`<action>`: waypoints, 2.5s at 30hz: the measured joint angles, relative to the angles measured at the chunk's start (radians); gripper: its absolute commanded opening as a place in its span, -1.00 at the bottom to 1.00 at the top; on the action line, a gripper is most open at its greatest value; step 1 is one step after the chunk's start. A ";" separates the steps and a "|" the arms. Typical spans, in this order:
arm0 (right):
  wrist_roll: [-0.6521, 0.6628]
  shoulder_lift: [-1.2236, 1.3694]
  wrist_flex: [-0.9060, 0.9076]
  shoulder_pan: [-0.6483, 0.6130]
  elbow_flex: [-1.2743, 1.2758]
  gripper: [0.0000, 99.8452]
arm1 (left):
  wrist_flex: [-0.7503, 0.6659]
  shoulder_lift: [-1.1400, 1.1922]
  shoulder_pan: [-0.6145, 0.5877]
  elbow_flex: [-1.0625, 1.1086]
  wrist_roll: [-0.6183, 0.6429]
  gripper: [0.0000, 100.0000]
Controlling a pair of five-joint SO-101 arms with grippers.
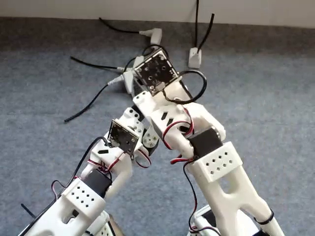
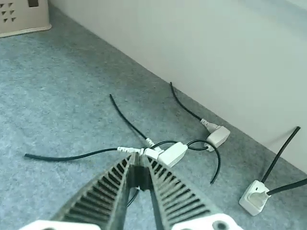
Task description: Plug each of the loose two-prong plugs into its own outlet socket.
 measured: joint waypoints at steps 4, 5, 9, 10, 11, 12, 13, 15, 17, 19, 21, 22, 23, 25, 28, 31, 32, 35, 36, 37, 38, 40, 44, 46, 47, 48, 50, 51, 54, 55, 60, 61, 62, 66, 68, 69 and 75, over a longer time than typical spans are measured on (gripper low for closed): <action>0.012 0.000 -0.055 0.051 0.017 -0.99 | 0.000 0.000 0.000 0.000 0.000 -0.99; 0.012 0.000 -0.061 0.061 0.017 -0.99 | 0.000 0.000 0.000 0.000 0.000 -0.99; 0.014 0.000 -0.097 0.109 0.026 -0.99 | 0.000 0.000 0.002 0.000 0.000 -0.99; 0.014 0.000 -0.114 0.120 0.028 -0.99 | 0.000 0.000 0.002 0.000 0.000 -0.99; 0.014 0.005 -0.130 0.127 0.038 -0.99 | 0.000 0.000 0.002 0.000 0.000 -0.99; 0.014 0.014 -0.147 0.140 0.048 -0.99 | 0.000 0.000 0.002 0.000 0.000 -0.99; 0.012 0.028 -0.161 0.149 0.055 -0.99 | 0.000 0.000 0.002 0.000 0.000 -0.99; 0.012 0.074 -0.189 0.160 0.060 -0.99 | 0.000 0.002 0.002 0.000 0.000 -0.99; 0.012 0.123 -0.221 0.169 0.061 -0.99 | 0.002 0.003 -0.003 0.002 0.000 -0.99; 0.012 0.164 -0.253 0.170 0.061 -0.99 | 0.002 0.003 -0.009 0.003 0.002 -0.99; 0.012 0.203 -0.282 0.172 0.061 -0.99 | 0.002 0.003 -0.009 0.003 0.002 -0.99; 0.012 0.221 -0.292 0.172 0.061 -0.99 | 0.002 0.003 -0.011 0.003 0.002 -0.99; 0.012 0.232 -0.301 0.176 0.061 -0.99 | 0.002 0.003 -0.011 0.003 0.002 -0.99; 0.012 0.244 -0.313 0.183 0.061 -0.99 | 0.002 0.003 -0.011 0.003 0.002 -0.99; 0.012 0.252 -0.316 0.187 0.061 -0.99 | 0.002 0.003 -0.011 0.003 0.002 -0.99; 0.012 0.256 -0.316 0.187 0.061 -0.99 | 0.002 0.003 -0.011 0.003 0.002 -0.99; 0.012 0.258 -0.316 0.187 0.061 -0.99 | 0.002 0.003 -0.011 0.003 0.002 -0.99; 0.011 0.258 -0.316 0.187 0.061 -0.99 | 0.002 0.003 -0.011 0.003 0.002 -0.99; 0.011 0.256 -0.316 0.187 0.061 -0.99 | 0.002 0.003 -0.011 0.003 0.002 -0.99; 0.011 0.256 -0.316 0.187 0.061 -0.99 | 0.002 0.003 -0.011 0.003 0.002 -0.99; 0.011 0.250 -0.316 0.189 0.061 -0.99 | 0.002 0.003 -0.011 0.003 0.002 -0.99; 0.011 0.224 -0.311 0.189 0.061 -0.99 | 0.002 0.003 -0.011 0.003 0.002 -0.99; -0.002 0.137 -0.226 0.193 0.043 -0.99 | 0.002 0.000 0.000 0.000 0.002 -0.99; -0.044 0.103 -0.153 0.210 0.000 -0.99 | 0.000 -0.002 -0.003 -0.002 0.000 -0.99; -0.069 0.087 -0.114 0.221 -0.026 -0.99 | 0.000 -0.002 -0.009 -0.002 0.000 -0.99; -0.087 0.074 -0.075 0.235 -0.054 -0.99 | 0.000 -0.002 -0.009 -0.002 0.000 -0.99; -0.107 0.057 -0.011 0.261 -0.109 -0.99 | 0.000 -0.002 -0.005 -0.002 0.000 -0.99; -0.112 0.052 0.018 0.273 -0.135 -0.99 | 0.000 -0.002 -0.002 -0.002 0.000 -0.99; -0.117 0.049 0.086 0.316 -0.206 -0.99 | 0.000 -0.002 -0.002 -0.002 0.000 -0.99; -0.117 0.049 0.101 0.328 -0.226 -0.99 | 0.005 -0.002 -0.003 -0.002 0.000 -0.99; -0.117 0.049 0.167 0.361 -0.298 -0.99 | 0.094 -0.002 -0.003 -0.026 0.000 -0.99; -0.117 0.049 0.175 0.362 -0.305 -0.99 | 0.120 -0.002 -0.017 -0.041 0.000 -0.99; -0.117 0.049 0.181 0.364 -0.311 -0.99 | 0.152 -0.002 -0.035 -0.061 0.000 -0.99; -0.117 0.049 0.183 0.364 -0.315 -0.99 | 0.359 -0.002 -0.107 -0.190 0.000 -0.99; -0.117 0.049 0.183 0.364 -0.315 -0.99 | 0.488 -0.002 -0.133 -0.264 0.000 -0.99; -0.117 0.049 0.183 0.364 -0.315 -0.99 | 0.554 0.000 -0.138 -0.304 0.000 -0.99; -0.117 0.049 0.183 0.364 -0.315 -0.99 | 0.875 0.166 -0.133 -0.559 -0.002 -0.99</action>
